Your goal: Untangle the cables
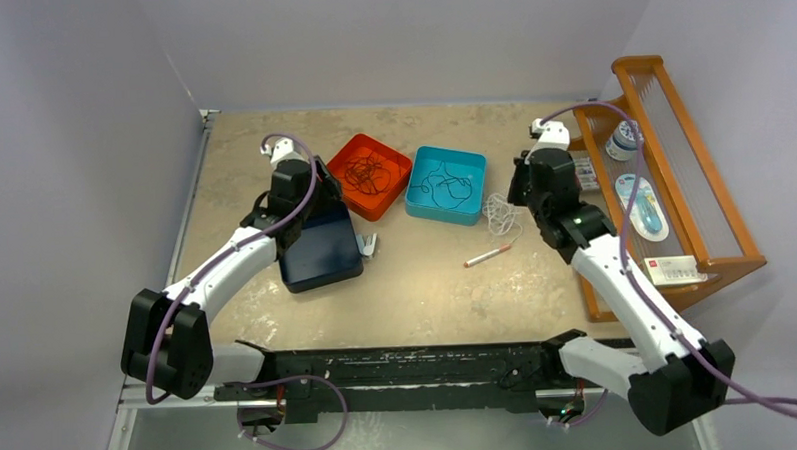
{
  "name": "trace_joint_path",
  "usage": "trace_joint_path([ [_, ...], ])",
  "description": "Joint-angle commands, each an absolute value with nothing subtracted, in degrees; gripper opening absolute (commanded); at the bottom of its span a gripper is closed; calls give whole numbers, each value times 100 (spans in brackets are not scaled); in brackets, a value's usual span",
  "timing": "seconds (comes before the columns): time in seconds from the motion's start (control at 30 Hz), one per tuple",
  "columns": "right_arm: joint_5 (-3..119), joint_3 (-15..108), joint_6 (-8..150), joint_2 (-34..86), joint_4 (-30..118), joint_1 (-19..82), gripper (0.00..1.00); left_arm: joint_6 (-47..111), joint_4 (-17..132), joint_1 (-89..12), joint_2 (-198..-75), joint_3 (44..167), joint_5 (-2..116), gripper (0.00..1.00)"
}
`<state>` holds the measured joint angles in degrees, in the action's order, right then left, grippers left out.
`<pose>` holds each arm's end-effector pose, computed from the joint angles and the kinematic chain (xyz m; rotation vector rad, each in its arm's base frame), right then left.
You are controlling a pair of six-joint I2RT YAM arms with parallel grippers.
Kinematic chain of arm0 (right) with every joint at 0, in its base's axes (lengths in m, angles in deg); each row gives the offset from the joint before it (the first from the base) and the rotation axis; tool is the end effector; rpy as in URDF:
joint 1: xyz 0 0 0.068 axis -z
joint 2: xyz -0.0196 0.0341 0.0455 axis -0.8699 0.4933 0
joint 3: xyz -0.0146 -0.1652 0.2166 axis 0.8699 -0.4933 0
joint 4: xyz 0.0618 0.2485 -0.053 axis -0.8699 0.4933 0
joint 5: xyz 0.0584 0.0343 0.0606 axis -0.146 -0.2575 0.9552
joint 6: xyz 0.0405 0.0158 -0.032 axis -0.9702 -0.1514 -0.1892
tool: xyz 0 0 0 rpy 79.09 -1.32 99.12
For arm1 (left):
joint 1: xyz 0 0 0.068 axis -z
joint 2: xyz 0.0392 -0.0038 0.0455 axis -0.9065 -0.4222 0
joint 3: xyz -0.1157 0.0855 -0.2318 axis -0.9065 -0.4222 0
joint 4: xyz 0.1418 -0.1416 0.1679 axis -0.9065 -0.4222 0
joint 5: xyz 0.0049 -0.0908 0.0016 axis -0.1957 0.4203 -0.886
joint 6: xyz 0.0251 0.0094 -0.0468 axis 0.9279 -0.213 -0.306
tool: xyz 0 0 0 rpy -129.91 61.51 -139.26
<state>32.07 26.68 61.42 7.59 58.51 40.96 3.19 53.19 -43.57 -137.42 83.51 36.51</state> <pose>0.2387 0.0726 0.3380 0.1577 1.9328 0.1064 0.2806 -0.1022 0.2648 -0.4812 2.0281 -0.4526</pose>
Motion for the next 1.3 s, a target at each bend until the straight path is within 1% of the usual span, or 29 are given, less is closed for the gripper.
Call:
trace_joint_path([
  [0.0,2967,3180,6420,163,5954,4119,0,481,5514,-4349,-13632,8684,3795,58],
  [0.23,3394,3256,6933,-632,5596,4119,0,606,5616,-4348,-13493,8783,4126,59],
  [0.37,4386,3270,7422,-996,5291,4119,0,731,5784,-4341,-13343,8780,4496,59],
  [0.53,5863,3401,7737,-1058,5116,4119,0,902,5930,-4348,-13086,8783,4860,59],
  [0.7,7264,3452,7751,-692,4931,4119,0,1127,6033,-4348,-12811,8775,5248,60],
  [0.83,8112,3280,7519,-331,4354,4091,0,1280,6178,-4343,-12650,8740,5612,62],
  [0.97,8233,3089,7242,-31,3623,3908,0,1422,6492,-4343,-12432,8543,5919,66],
  [1.13,8075,3314,7174,595,3477,3728,0,1399,6825,-4286,-12418,8433,6409,66],
  [1.27,8028,3405,6904,1049,3282,3639,0,1399,7057,-4074,-12499,8370,6552,67],
])
